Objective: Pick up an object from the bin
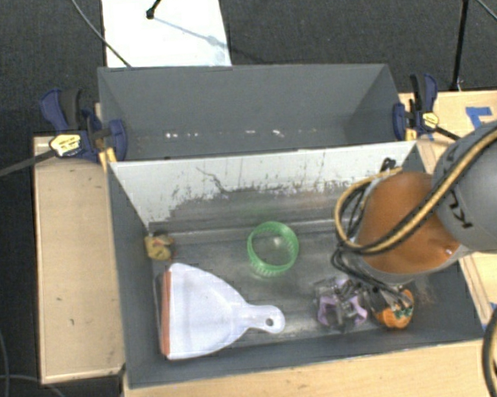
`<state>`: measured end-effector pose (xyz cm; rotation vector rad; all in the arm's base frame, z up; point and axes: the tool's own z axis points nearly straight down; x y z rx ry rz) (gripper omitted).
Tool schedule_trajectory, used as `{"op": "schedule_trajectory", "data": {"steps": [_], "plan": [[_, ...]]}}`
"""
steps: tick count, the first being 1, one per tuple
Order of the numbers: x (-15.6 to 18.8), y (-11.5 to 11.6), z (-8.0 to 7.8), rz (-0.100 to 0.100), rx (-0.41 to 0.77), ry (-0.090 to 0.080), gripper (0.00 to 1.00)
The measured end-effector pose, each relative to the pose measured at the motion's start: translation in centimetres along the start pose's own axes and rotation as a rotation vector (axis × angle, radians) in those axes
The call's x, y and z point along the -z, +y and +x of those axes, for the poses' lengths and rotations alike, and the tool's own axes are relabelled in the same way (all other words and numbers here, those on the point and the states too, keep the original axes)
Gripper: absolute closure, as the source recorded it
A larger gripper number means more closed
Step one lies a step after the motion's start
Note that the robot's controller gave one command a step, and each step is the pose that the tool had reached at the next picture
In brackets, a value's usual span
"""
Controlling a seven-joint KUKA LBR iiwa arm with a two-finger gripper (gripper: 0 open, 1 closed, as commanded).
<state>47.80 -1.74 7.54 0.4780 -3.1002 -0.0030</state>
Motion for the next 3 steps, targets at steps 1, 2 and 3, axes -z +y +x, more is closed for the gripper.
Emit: {"op": "schedule_trajectory", "data": {"steps": [1, 2, 3], "plan": [[2.0, 0.1, 0.1, -0.001, 0.0, 0.003, 1.0], [3.6, -0.1, -0.2, 0.003, 0.0, -0.008, 1.0], [4.1, -0.1, -0.2, 0.004, 0.0, -0.011, 1.0]]}}
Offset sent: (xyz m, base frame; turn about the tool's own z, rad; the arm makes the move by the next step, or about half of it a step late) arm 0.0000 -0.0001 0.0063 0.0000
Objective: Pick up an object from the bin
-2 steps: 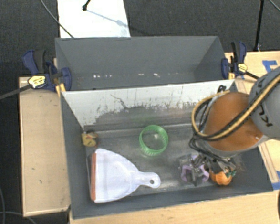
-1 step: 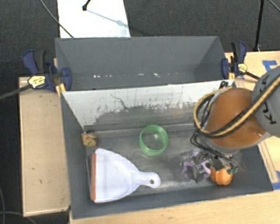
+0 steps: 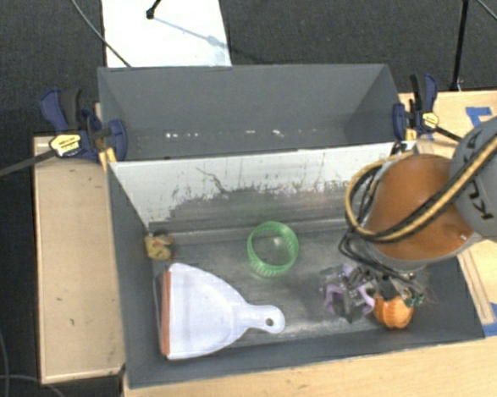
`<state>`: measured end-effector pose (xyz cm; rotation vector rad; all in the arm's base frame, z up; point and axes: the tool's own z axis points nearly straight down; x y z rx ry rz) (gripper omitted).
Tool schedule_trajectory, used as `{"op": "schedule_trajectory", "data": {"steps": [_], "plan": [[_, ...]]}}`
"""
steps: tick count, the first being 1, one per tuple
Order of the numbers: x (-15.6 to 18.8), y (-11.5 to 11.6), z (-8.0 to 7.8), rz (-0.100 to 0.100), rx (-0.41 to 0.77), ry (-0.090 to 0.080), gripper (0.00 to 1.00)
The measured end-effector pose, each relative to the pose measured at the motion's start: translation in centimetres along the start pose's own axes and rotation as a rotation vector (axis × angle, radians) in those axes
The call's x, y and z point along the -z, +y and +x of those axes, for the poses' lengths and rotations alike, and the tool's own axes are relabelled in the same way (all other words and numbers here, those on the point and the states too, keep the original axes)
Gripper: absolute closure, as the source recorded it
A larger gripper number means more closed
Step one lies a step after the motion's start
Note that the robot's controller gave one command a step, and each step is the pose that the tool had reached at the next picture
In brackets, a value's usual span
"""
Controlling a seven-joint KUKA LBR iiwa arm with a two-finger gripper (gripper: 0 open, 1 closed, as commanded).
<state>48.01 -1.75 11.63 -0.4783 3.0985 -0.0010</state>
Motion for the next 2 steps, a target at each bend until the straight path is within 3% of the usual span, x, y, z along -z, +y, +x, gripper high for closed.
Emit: {"op": "schedule_trajectory", "data": {"steps": [2], "plan": [[1.14, 0.09, 0.19, -0.003, 0.0, 0.009, 1.0]]}}
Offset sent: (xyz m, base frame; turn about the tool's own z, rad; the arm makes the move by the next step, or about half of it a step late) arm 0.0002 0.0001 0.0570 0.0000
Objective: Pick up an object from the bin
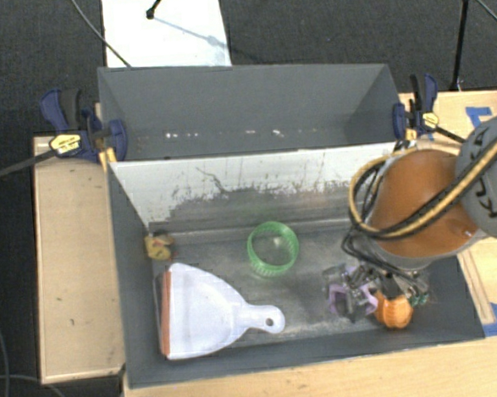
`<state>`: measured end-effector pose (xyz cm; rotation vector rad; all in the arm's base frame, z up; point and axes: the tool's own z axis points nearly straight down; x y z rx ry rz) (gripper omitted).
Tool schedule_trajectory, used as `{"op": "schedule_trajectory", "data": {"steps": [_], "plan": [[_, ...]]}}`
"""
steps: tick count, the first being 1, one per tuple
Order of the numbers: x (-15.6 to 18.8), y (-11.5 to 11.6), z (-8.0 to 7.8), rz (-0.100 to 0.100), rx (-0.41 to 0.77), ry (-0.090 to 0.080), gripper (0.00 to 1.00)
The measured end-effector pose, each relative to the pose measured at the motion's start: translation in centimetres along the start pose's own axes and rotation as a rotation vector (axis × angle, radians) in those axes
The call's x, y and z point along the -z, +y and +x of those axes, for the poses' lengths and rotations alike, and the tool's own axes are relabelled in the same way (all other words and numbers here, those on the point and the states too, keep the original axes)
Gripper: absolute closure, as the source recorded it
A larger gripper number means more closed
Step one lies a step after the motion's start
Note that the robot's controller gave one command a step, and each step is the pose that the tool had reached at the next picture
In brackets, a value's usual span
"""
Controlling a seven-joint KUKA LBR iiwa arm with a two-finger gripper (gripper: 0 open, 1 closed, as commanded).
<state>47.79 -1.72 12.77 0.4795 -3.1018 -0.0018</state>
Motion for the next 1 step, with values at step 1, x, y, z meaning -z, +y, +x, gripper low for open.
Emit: {"op": "schedule_trajectory", "data": {"steps": [1], "plan": [[1.73, 0.0, -0.01, 0.0, 0.0, 0.0, 1.0]]}}
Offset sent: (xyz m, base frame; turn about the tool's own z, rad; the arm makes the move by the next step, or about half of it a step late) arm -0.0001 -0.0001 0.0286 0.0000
